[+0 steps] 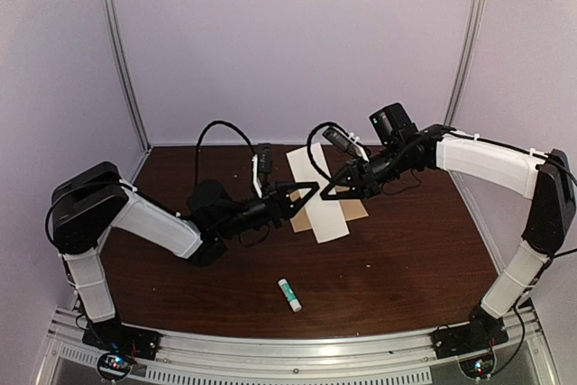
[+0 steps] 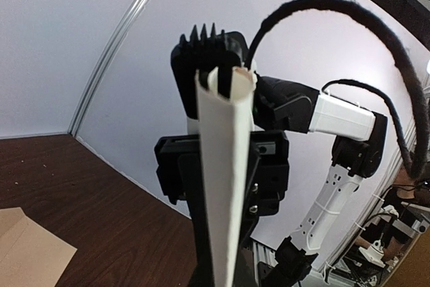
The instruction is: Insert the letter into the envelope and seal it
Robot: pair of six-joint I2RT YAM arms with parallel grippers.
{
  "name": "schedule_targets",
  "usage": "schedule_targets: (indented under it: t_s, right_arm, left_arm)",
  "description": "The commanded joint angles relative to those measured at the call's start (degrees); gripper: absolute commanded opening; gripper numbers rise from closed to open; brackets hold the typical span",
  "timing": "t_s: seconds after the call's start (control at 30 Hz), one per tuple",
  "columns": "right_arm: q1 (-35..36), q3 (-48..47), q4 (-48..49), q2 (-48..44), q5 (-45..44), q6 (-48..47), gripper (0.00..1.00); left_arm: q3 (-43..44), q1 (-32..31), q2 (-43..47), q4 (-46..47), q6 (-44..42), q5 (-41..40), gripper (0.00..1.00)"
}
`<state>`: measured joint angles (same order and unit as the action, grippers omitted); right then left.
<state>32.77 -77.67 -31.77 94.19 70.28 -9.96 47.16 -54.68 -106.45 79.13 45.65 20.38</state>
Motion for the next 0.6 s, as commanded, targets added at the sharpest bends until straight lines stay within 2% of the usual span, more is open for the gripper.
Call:
schedule_targets:
  t_s: [0.0,0.07,0.17,0.23,0.33,0.4,0.47,0.57]
  right_arm:
    - [-0.21,-0.12,0.47,-0.50,-0.14,-0.49,0.06]
    - [-1.33,-0.64,-1.04,-1.22,-1.07,-1.89,0.00]
    - [-4.40,-1.86,-6.09,-2.58,-3.81,-5.85,0.00]
    - [-7.76,-1.84,-8.47,-3.53,-5.58,-8.63,0.00]
    - [-13.92,-2.59,-14.07,-3.81,-5.79,-12.88,0.00]
    - [-16.89,-2.20,-17.31,-4.44,-7.98,-16.96,0.00]
    - [-19.24,0.94,-16.75,-6.55,-8.74,-17.84,0.00]
    - [-22.01,7.00,-13.03,-10.36,-8.19,-16.75,0.00]
  left_arm:
    - [1.34,0.27,-0.36,1.47,0.52,0.43,0.10]
    - [0.74,0.54,0.42,-0.33,-0.24,0.34,0.19]
    - [-1.13,2.06,3.18,-4.75,-1.45,-0.32,0.46]
    - [-2.34,3.97,5.70,-9.77,-2.91,-0.53,0.58]
    - [0.27,7.56,9.01,-26.06,-8.16,-0.64,0.62]
    - [6.29,9.30,9.56,-43.27,-15.46,-3.75,0.63]
    - [13.33,9.85,7.91,-57.20,-25.69,-6.73,0.62]
    - [23.95,11.12,2.04,-70.02,-32.59,-8.56,0.62]
